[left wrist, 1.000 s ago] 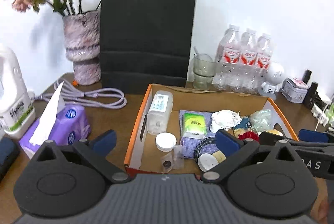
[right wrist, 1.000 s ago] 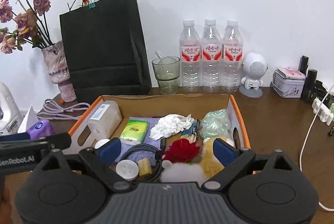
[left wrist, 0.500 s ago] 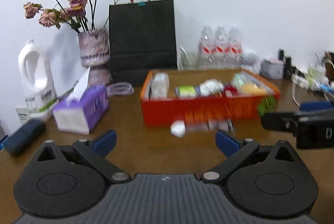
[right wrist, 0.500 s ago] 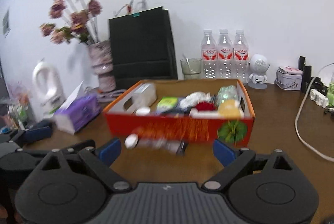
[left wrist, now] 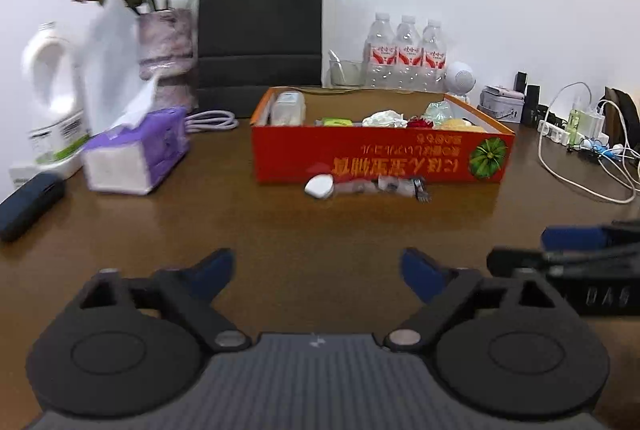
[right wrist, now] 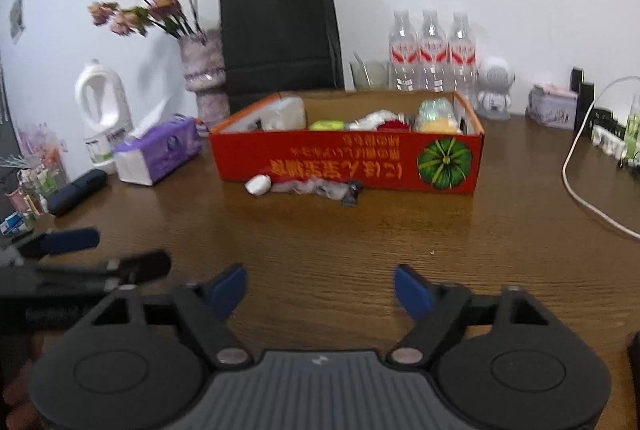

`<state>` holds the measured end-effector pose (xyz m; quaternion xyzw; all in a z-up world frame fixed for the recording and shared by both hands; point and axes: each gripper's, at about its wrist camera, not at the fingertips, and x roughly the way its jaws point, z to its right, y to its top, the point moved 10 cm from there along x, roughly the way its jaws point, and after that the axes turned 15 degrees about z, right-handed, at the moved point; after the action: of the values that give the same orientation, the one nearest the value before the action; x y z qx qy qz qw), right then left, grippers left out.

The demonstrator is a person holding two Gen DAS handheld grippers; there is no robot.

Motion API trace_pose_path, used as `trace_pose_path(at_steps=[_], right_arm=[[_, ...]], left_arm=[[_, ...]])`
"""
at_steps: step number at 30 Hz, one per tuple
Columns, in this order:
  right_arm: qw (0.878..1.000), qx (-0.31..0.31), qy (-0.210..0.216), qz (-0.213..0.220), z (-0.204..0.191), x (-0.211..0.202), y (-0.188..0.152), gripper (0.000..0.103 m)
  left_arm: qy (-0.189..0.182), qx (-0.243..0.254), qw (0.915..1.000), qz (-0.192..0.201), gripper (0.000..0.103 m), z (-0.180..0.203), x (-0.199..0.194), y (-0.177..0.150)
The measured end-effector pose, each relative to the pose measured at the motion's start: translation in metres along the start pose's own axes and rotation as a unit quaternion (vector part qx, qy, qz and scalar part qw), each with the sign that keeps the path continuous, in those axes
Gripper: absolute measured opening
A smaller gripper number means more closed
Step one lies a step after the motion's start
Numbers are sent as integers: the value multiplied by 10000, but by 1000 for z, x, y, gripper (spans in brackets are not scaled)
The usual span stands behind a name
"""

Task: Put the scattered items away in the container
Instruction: 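Grasp the white plastic piece with the left tool while the right tool grasps a dark clip, then carry the white piece and dark clip into the box and open both tools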

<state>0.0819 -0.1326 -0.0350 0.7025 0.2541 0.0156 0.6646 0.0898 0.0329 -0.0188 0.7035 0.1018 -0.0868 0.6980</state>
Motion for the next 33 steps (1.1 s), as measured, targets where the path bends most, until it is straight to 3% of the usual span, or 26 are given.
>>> trace_pose_path(at_steps=[1, 3, 6, 8, 15, 17, 20, 24, 29, 33], right_arm=[[10000, -33, -60, -49, 2, 9, 1, 48], [9998, -132, -112, -100, 6, 29, 4, 40], [9997, -195, -101, -132, 9, 59, 11, 40], [9995, -225, -109, -193, 10, 78, 13, 40], [9991, -190, -144, -358, 13, 136, 22, 40], [9988, -182, -223, -403, 16, 148, 23, 40], [9987, -93, -252, -442, 22, 155, 21, 34], [9987, -141, -309, -378, 27, 154, 19, 10], [9988, -181, -321, -316, 25, 145, 18, 8], [9993, -115, -338, -74, 23, 116, 25, 8]], left_arm=[[-66, 77, 9999, -61, 72, 2, 16, 2], [-195, 138, 9996, -181, 64, 4, 47, 5], [-407, 65, 9986, -323, 57, 4, 89, 7], [-425, 7, 9980, -476, 47, 0, 113, 5], [-441, -367, 9956, -740, 38, -12, 149, -1], [-403, -327, 9960, -730, 29, -12, 153, -1], [-461, -263, 9961, -705, 29, -10, 151, -1], [-444, -204, 9967, -645, 28, -8, 146, -2], [-96, -115, 9989, -442, 28, -14, 128, 1], [188, -279, 9992, -212, 28, -19, 91, 7]])
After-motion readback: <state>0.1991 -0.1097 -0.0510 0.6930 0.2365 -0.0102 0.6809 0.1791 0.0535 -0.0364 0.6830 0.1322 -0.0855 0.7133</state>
